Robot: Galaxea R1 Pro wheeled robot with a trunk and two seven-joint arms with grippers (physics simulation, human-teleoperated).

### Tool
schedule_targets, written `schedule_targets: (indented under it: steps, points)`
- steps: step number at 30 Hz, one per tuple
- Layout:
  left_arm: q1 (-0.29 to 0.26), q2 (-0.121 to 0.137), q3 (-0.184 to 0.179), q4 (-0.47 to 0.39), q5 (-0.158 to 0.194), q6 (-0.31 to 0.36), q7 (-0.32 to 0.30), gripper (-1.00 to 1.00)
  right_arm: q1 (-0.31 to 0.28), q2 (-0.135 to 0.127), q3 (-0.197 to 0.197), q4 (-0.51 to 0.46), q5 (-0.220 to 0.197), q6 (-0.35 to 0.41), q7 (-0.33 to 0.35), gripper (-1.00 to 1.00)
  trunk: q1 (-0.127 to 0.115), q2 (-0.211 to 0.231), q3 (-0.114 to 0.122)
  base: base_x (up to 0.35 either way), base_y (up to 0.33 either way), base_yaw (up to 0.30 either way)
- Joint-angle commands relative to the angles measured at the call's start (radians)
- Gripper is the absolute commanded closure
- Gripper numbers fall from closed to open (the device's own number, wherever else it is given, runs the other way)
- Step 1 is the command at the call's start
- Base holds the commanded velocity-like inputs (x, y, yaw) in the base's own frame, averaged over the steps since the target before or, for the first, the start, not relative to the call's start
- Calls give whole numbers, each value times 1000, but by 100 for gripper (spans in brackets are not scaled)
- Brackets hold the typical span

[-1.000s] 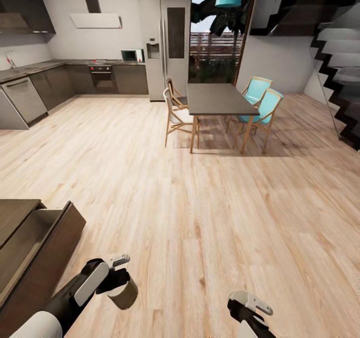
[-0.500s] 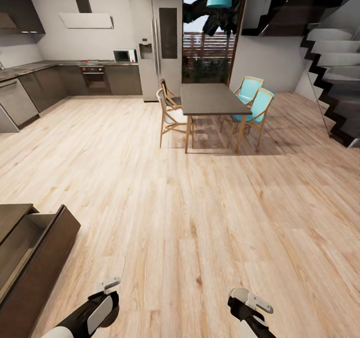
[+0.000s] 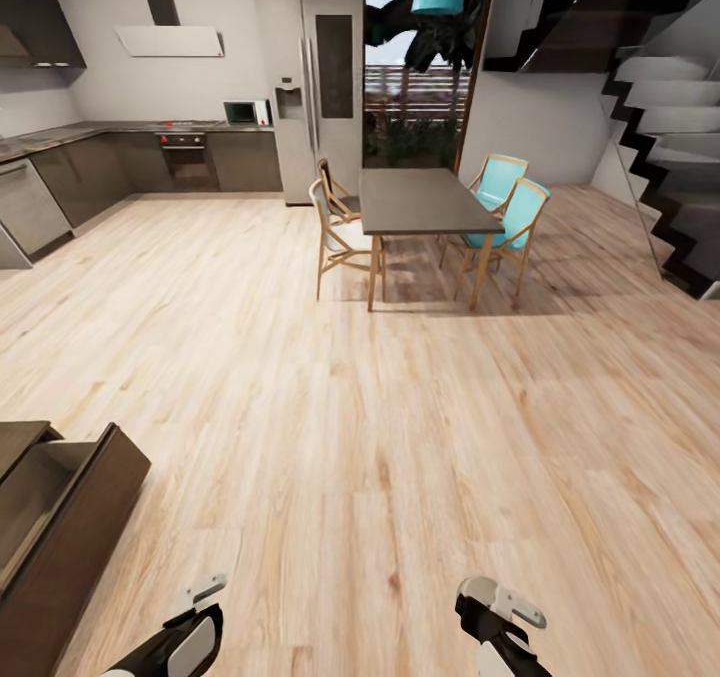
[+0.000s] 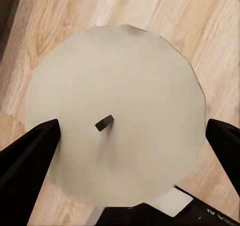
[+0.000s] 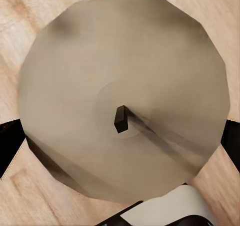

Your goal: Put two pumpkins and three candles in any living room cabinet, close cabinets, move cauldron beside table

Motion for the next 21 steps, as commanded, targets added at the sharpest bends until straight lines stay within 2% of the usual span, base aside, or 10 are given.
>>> schedule_targets:
  steps: [1,4,9,21]
  points:
    - [-1,1,-9,2,4,-6,6,100,-1,-1,8,-1,-10,-5,-6,100,1,-1,-1,299,-103,0]
    - [0,0,-7,8,4,-31,-3,100,-1,-1,8,0,-11,-11,-5,100,1,-1,-1,301,-106,0]
    - [0,0,-7,9,5,-37,-28,100,-1,-1,8,1,-10,-23,-6,100,1,-1,-1,301,-109,0]
    - [0,-7,-10,39,4,-62,-33,100,0,-1,10,1,-10,-55,-5,100,1,-1,-1,301,-120,0]
